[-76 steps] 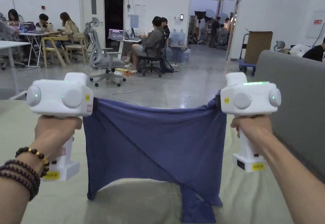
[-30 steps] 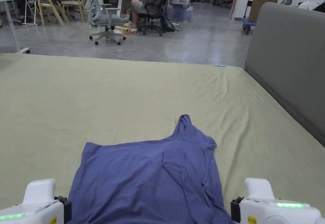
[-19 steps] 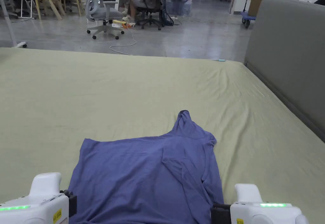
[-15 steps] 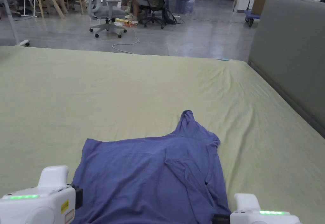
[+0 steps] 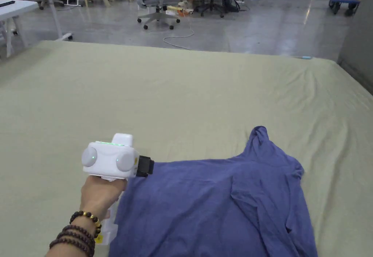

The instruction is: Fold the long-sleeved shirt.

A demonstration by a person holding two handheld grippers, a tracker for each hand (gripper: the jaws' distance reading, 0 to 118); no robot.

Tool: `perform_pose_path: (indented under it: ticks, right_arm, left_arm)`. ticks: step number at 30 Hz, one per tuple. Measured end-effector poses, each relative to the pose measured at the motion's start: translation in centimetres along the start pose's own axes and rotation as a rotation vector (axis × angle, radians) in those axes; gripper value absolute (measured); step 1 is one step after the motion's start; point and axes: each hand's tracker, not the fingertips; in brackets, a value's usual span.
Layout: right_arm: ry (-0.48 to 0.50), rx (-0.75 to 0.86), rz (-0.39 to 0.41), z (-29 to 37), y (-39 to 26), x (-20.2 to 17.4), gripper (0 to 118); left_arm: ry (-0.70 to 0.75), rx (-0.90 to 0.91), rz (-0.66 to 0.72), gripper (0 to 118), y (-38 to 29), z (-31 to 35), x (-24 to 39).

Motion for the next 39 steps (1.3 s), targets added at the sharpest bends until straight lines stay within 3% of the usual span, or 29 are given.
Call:
perform_pose_path:
  ticks: [6,7,9,11,12,16,20,23,27,28,33,39]
  right_arm:
    - [-0.012,-0.011,0.018,-0.3,0.2,-0.3,8]
    - [-0.013,-0.012,0.022,-0.3,0.2,-0.4,8]
    - [-0.017,-0.012,0.029,-0.5,0.2,-0.4,8]
    - [-0.021,-0.01,0.032,-0.5,0.1,-0.6,8]
    - [-0.022,-0.01,0.033,-0.5,0.2,-0.6,8]
    - [-0.013,-0.012,0.038,0.8,1.0,-0.4,8]
    - [0.014,0.187,0.014,5.2,4.7,0.7,8]
    - [0.036,0.338,0.029,9.2,11.0,1.8,8]
    - [-0.041,0.545,0.095,15.1,22.5,2.8,8]
    - [-0.05,0.596,0.099,16.8,25.5,3.2,8]
    - [-0.144,0.834,0.029,25.7,38.4,4.7,8]
    - [-0.193,0.961,-0.023,33.2,43.9,5.2,8]
  left_arm:
    - [-0.016,-0.064,-0.002,114,0.5,-3.3,1.5]
    - [-0.02,-0.078,-0.009,107,0.2,-3.5,2.1]
    - [-0.089,-0.085,-0.014,76,-0.6,-1.8,3.0]
    - [-0.071,-0.069,-0.012,34,-1.0,-0.3,4.4]
    - [-0.077,-0.053,-0.053,0,-0.6,1.4,4.7]
    - [-0.075,-0.028,-0.07,0,-0.6,5.6,5.5]
    - [-0.119,0.093,0.031,0,1.3,12.2,3.5]
    - [-0.141,0.199,0.05,0,4.1,18.4,2.2]
    - [-0.118,0.37,0.062,0,9.5,28.2,1.4]
    - [-0.104,0.41,0.069,0,14.0,24.2,-2.8]
    - [-0.059,0.593,0.114,0,21.8,32.7,-5.6]
    - [-0.068,0.748,0.182,0,25.9,39.9,-7.4]
